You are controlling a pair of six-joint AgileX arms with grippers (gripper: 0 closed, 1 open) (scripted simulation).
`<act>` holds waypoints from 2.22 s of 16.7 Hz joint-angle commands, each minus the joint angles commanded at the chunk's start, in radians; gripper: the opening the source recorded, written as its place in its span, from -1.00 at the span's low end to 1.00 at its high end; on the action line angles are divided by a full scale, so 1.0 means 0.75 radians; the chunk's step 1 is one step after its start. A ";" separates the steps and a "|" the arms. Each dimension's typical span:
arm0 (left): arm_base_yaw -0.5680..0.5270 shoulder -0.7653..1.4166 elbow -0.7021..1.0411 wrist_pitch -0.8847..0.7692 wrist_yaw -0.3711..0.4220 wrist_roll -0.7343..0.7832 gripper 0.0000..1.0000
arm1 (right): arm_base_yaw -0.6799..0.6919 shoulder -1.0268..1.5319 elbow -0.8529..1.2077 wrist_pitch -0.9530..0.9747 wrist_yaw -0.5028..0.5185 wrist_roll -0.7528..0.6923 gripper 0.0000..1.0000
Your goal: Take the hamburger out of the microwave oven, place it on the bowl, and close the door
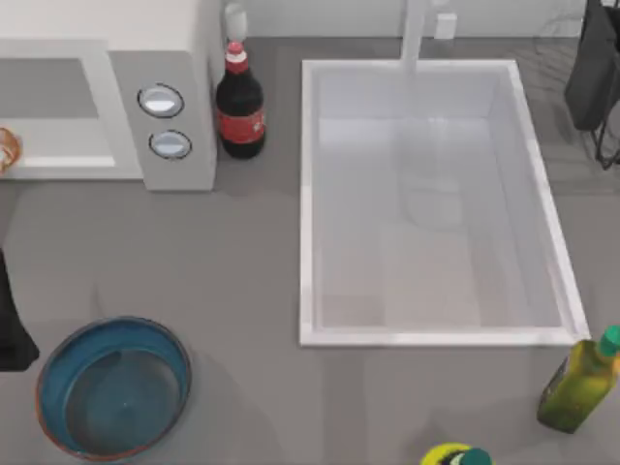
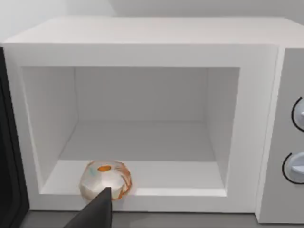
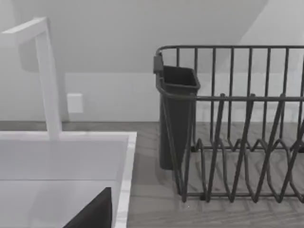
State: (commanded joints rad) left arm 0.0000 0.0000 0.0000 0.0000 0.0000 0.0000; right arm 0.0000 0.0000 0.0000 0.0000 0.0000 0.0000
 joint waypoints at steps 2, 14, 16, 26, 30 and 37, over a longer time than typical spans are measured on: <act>0.000 0.000 0.000 0.000 0.000 0.000 1.00 | 0.000 0.000 0.000 0.000 0.000 0.000 1.00; 0.000 0.000 0.000 0.000 0.000 0.000 1.00 | 0.000 0.000 0.000 0.000 0.000 0.000 1.00; 0.000 0.000 0.000 0.000 0.000 0.000 1.00 | 0.000 0.000 0.000 0.000 0.000 0.000 1.00; 0.004 0.038 0.014 0.019 0.004 0.002 1.00 | 0.000 0.000 0.000 0.000 0.000 0.000 1.00; 0.027 0.271 0.097 0.134 0.030 0.012 1.00 | 0.000 0.000 0.000 0.000 0.000 0.000 1.00; 0.105 1.040 0.371 0.514 0.117 0.046 1.00 | 0.000 0.000 0.000 0.000 0.000 0.000 1.00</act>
State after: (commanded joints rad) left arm 0.0791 0.7799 0.2782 0.3856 0.0878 0.0344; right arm 0.0000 0.0000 0.0000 0.0000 0.0000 0.0000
